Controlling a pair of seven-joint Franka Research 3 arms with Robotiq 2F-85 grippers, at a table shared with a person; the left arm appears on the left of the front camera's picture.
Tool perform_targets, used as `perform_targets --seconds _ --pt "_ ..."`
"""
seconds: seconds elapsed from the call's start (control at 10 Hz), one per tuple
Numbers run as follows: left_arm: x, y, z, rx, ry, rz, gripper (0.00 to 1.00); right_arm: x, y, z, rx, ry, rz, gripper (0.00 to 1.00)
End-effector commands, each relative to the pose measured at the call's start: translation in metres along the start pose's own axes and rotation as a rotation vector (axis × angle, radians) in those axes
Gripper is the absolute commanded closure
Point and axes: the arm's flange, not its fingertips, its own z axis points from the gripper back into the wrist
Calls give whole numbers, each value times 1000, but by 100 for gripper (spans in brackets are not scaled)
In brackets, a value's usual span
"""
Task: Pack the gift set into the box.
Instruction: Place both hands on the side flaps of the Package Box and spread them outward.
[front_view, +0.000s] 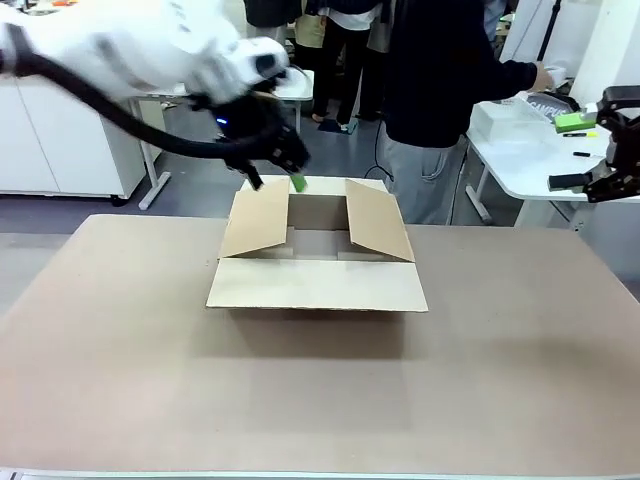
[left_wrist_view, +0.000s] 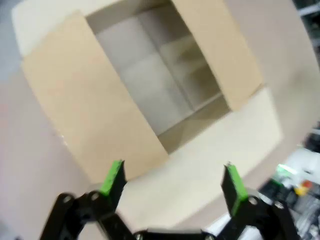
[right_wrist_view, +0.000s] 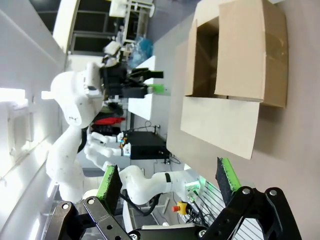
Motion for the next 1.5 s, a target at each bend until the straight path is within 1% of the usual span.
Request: perform_targets --seconds 0.0,0.1,0.2,0.3,0.4,0.5,0.6,0.7,0.9,1.0,1.2,1.4 --pt "44 -10 -18 59 110 75 0 3 0 -1 18 -1 27 0" --pt "47 -12 -22 75 67 89 0 3 0 -1 18 -1 27 0" --pt "31 -9 0 -390 111 -9 0 3 0 -1 18 -1 27 0" --pt "30 -13 -36 73 67 52 0 3 0 -1 18 -1 27 0" --pt "30 -13 -36 73 67 52 0 3 0 -1 18 -1 27 0" --pt "43 -20 -31 -79 69 21 0 3 0 -1 18 -1 27 0" --pt "35 -9 -38 210 66 393 0 3 0 -1 18 -1 27 0" --pt "33 -13 -47 323 82 552 0 3 0 -1 18 -1 27 0" --pt "39 -18 -63 418 134 685 0 3 0 -1 18 -1 27 0" --pt "44 -16 -68 409 150 694 0 3 0 -1 18 -1 27 0" --pt "52 -10 -80 460 154 715 0 3 0 -1 18 -1 27 0" --pt "62 -14 -82 471 134 683 0 3 0 -1 18 -1 27 0"
